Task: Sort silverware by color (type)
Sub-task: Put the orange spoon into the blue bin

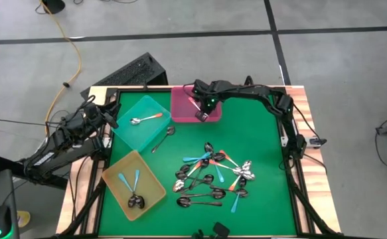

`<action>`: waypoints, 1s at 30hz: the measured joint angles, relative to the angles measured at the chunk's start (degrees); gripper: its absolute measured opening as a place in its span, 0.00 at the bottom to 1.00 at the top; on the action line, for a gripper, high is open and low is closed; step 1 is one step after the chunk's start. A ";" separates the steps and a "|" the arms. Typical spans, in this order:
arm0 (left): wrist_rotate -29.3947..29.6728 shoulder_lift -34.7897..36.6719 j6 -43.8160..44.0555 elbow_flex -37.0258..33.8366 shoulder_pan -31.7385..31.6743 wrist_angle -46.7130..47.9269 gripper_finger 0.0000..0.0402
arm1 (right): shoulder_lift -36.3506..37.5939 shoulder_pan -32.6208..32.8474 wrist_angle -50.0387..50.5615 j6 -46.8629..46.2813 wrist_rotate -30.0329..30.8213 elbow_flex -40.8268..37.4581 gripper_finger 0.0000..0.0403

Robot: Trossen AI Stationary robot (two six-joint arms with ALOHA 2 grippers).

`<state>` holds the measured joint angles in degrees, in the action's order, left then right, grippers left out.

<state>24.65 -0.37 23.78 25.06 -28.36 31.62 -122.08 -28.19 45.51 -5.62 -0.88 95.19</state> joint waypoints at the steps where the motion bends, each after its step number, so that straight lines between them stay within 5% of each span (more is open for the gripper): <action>1: 0.00 -0.01 0.01 0.00 0.00 0.00 0.39 | 0.00 -0.08 0.47 0.11 -0.24 0.01 0.28; 8: -0.02 -0.01 0.01 0.00 0.00 0.00 0.39 | 0.00 -0.01 0.91 -0.71 -0.27 0.00 0.62; 19: -0.01 -0.01 0.03 0.00 -0.02 0.01 0.39 | -4.61 0.31 3.96 -0.07 0.12 0.38 0.66; 24: 0.11 -0.01 0.03 0.00 -0.02 0.00 0.39 | -4.97 0.40 5.52 -0.47 0.60 1.04 0.58; 30: 0.20 0.01 0.01 0.00 -0.02 0.00 0.39 | -5.10 0.41 5.86 -0.33 1.69 0.95 0.25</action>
<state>24.84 -0.36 23.79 25.06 -28.38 31.62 -127.18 -27.78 51.37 -5.96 0.81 96.14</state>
